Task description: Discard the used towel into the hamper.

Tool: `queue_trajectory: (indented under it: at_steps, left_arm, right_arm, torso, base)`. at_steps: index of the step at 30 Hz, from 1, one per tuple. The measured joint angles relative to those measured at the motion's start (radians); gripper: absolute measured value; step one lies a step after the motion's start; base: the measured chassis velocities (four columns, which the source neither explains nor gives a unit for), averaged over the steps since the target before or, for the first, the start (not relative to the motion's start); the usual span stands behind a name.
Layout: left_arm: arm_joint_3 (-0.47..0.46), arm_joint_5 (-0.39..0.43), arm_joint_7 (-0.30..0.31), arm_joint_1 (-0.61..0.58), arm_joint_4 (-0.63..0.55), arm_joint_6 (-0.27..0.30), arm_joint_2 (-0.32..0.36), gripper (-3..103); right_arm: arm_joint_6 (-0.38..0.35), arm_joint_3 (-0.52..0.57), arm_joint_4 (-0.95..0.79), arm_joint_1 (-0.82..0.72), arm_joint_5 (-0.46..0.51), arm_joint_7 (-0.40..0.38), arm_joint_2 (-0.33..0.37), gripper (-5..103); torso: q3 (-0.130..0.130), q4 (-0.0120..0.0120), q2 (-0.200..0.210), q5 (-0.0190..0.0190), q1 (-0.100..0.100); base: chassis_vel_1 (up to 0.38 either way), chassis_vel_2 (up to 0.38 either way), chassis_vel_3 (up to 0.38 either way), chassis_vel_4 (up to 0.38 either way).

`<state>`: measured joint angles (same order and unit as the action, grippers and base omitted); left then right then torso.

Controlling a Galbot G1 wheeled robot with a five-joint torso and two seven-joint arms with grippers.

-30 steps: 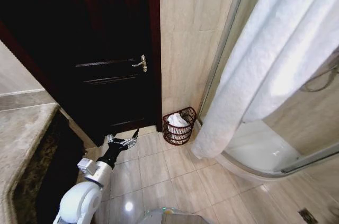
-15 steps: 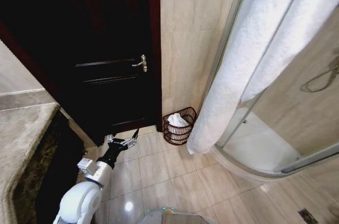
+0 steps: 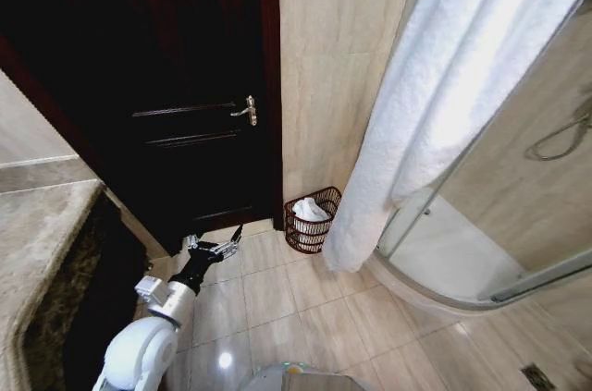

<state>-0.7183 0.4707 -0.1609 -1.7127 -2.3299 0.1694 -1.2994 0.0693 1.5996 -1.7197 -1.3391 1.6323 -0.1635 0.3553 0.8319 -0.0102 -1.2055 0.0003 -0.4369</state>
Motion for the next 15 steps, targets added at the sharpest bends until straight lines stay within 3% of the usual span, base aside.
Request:
queue_trajectory:
  at_steps: [10, 13, 15]
  left_arm:
    - [0.0, 0.0, 0.0, 0.0, 0.0, 0.0, 0.0, 100]
    - [0.0, 0.0, 0.0, 0.0, 0.0, 0.0, 0.0, 100]
    - [0.0, 0.0, 0.0, 0.0, 0.0, 0.0, 0.0, 100]
  right_arm:
    - [-0.012, -0.027, -0.038, 0.005, -0.018, 0.018, -0.08, 3]
    - [-0.024, -0.029, -0.037, 0.009, -0.012, 0.045, -0.096, 3]
    - [-0.038, -0.03, -0.031, 0.016, -0.01, 0.062, -0.113, 3]
  torso:
    - [0.0, -0.0008, 0.0, -0.0007, 0.0]
    - [0.0, -0.0011, 0.0, -0.0025, 0.0]
    - [0.0, -0.0006, 0.0, 0.0001, 0.0]
  base:
    - [0.106, 0.121, -0.118, -0.101]
    - [0.106, 0.134, -0.075, -0.075]
    - [0.039, 0.025, -0.02, -0.023]
